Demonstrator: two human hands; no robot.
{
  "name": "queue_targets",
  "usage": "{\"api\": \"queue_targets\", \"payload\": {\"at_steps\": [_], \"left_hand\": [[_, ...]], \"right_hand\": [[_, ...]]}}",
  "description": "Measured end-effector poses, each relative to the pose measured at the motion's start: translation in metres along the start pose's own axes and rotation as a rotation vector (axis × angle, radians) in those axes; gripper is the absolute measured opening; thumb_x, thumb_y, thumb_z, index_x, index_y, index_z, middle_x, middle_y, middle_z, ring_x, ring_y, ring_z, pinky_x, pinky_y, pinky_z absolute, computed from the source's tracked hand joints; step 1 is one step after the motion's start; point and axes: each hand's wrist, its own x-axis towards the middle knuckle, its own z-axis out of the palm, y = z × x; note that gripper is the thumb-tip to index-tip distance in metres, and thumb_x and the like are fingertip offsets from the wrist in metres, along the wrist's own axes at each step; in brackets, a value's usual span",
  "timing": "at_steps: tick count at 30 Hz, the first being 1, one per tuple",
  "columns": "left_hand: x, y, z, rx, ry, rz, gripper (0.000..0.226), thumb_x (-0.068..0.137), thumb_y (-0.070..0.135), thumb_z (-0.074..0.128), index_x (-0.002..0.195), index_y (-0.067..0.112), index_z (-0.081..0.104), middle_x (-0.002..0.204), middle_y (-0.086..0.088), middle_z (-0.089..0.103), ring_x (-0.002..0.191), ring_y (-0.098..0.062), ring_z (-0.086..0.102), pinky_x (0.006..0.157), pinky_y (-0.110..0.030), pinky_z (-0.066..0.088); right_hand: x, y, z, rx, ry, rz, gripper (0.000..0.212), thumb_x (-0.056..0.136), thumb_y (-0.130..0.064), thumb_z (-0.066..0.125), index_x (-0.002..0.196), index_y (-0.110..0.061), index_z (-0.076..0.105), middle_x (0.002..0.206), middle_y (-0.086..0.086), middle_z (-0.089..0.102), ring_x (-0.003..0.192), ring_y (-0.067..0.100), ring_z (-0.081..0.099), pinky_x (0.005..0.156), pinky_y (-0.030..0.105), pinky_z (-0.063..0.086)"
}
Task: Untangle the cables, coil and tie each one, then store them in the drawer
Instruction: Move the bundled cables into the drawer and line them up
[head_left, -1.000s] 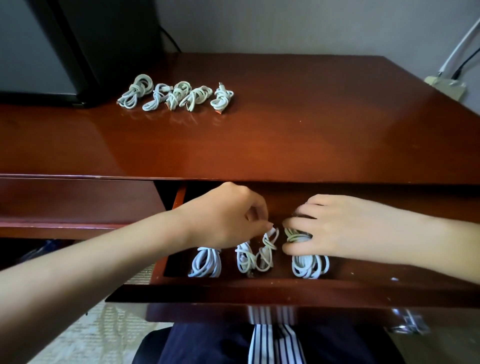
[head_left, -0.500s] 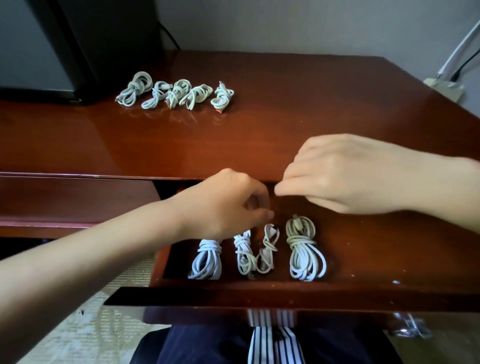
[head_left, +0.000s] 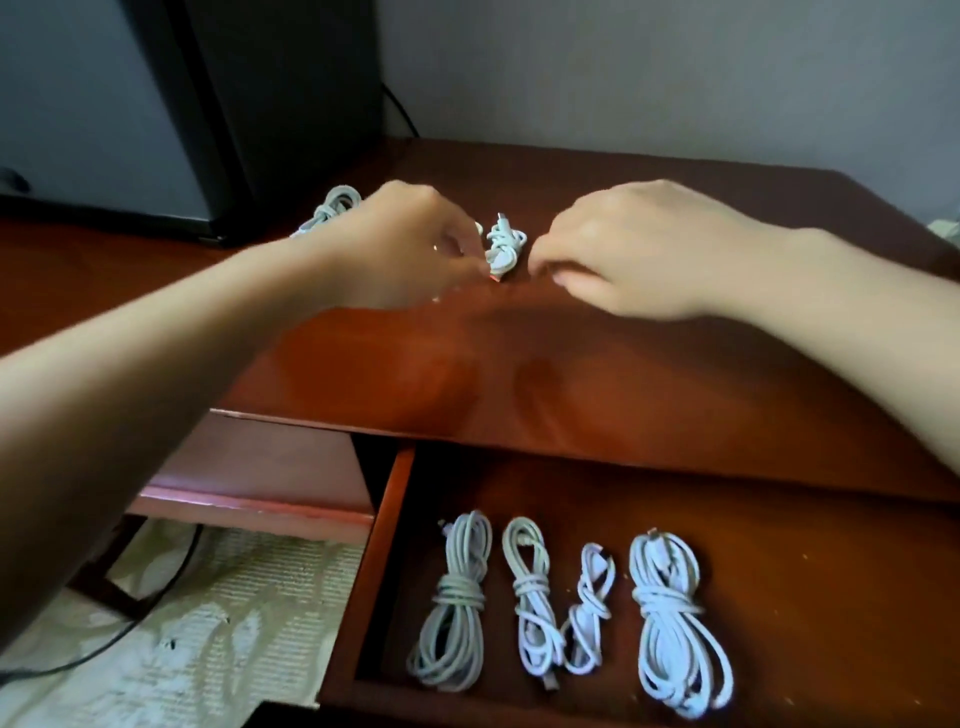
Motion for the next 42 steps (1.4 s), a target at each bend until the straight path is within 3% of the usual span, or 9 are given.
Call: {"api": "queue_targets", "payload": {"at_steps": [5, 9, 12, 16, 19, 24, 30, 38, 42], "left_hand": [[0.041, -0.027, 0.005, -0.018, 0.105, -0.143, 0.018, 0.092, 0.026, 0.058, 0.098, 0.016, 0.072, 0.093, 0.003, 0.063, 0.086, -0.010, 0.055, 0.071, -0.021, 0.039], [0.062, -0.033, 0.018, -0.057, 0.164, -0.185, 0.014, 0.091, 0.024, 0.059, 0.093, 0.018, 0.071, 0.090, 0.001, 0.064, 0.081, -0.010, 0.054, 0.048, -0.008, 0.035], [0.074, -0.035, 0.027, -0.071, 0.229, -0.209, 0.014, 0.089, 0.022, 0.060, 0.099, 0.018, 0.069, 0.097, -0.001, 0.064, 0.093, -0.017, 0.058, 0.065, -0.017, 0.040], [0.084, -0.039, 0.032, 0.000, 0.222, -0.249, 0.036, 0.089, 0.022, 0.059, 0.124, 0.014, 0.055, 0.125, -0.010, 0.054, 0.118, -0.028, 0.048, 0.095, -0.036, 0.043], [0.090, -0.039, 0.035, 0.055, 0.148, -0.301, 0.041, 0.091, 0.027, 0.055, 0.130, 0.015, 0.050, 0.131, -0.012, 0.053, 0.125, -0.032, 0.044, 0.103, -0.043, 0.039], [0.099, -0.030, 0.043, 0.130, 0.031, -0.363, 0.047, 0.095, 0.037, 0.050, 0.134, 0.012, 0.047, 0.133, -0.018, 0.050, 0.126, -0.036, 0.041, 0.100, -0.040, 0.037], [0.106, -0.030, 0.052, 0.304, -0.056, -0.344, 0.045, 0.096, 0.036, 0.050, 0.131, 0.007, 0.049, 0.133, -0.017, 0.050, 0.131, -0.036, 0.030, 0.102, -0.041, 0.031], [0.097, -0.034, 0.050, 0.329, 0.046, -0.282, 0.060, 0.085, 0.052, 0.061, 0.127, 0.010, 0.052, 0.129, -0.015, 0.049, 0.125, -0.036, 0.034, 0.099, -0.042, 0.033], [0.089, -0.025, 0.040, 0.349, 0.067, -0.171, 0.041, 0.086, 0.049, 0.061, 0.091, 0.010, 0.055, 0.108, -0.012, 0.053, 0.113, -0.033, 0.043, 0.086, -0.039, 0.035]], "right_hand": [[0.033, 0.013, 0.030, -0.163, 0.036, 0.086, 0.041, 0.096, -0.014, 0.042, 0.135, -0.021, 0.047, 0.130, 0.004, 0.053, 0.117, 0.028, 0.048, 0.090, 0.042, 0.044], [0.053, 0.014, 0.051, -0.028, -0.016, 0.184, 0.070, 0.091, 0.004, 0.041, 0.151, -0.028, 0.022, 0.158, 0.003, 0.019, 0.136, 0.029, 0.030, 0.095, 0.044, 0.038], [0.061, 0.012, 0.063, -0.006, -0.054, 0.170, 0.069, 0.093, 0.004, 0.036, 0.151, -0.030, 0.019, 0.161, 0.000, 0.011, 0.135, 0.029, 0.030, 0.093, 0.043, 0.039], [0.063, 0.013, 0.071, 0.015, 0.010, 0.171, 0.052, 0.099, -0.007, 0.033, 0.147, -0.028, 0.031, 0.154, -0.001, 0.031, 0.129, 0.028, 0.039, 0.089, 0.040, 0.040], [0.059, 0.014, 0.070, -0.051, 0.083, 0.128, 0.044, 0.099, -0.011, 0.036, 0.141, -0.023, 0.039, 0.144, 0.001, 0.042, 0.124, 0.026, 0.044, 0.087, 0.038, 0.040], [0.041, 0.016, 0.067, -0.084, 0.122, 0.062, 0.037, 0.096, -0.010, 0.040, 0.131, -0.021, 0.048, 0.127, 0.006, 0.052, 0.110, 0.028, 0.051, 0.080, 0.038, 0.041], [0.026, 0.020, 0.074, -0.164, 0.247, -0.036, 0.028, 0.072, -0.005, 0.069, 0.097, -0.018, 0.066, 0.085, 0.004, 0.063, 0.071, 0.027, 0.059, 0.055, 0.031, 0.042], [0.014, 0.022, 0.079, -0.072, 0.330, -0.087, 0.035, 0.064, -0.004, 0.076, 0.096, -0.014, 0.069, 0.084, 0.007, 0.065, 0.064, 0.028, 0.061, 0.051, 0.029, 0.045], [0.003, 0.023, 0.075, -0.005, 0.329, -0.079, 0.038, 0.065, 0.000, 0.075, 0.100, -0.013, 0.069, 0.088, 0.008, 0.065, 0.068, 0.029, 0.062, 0.051, 0.033, 0.048]]}}
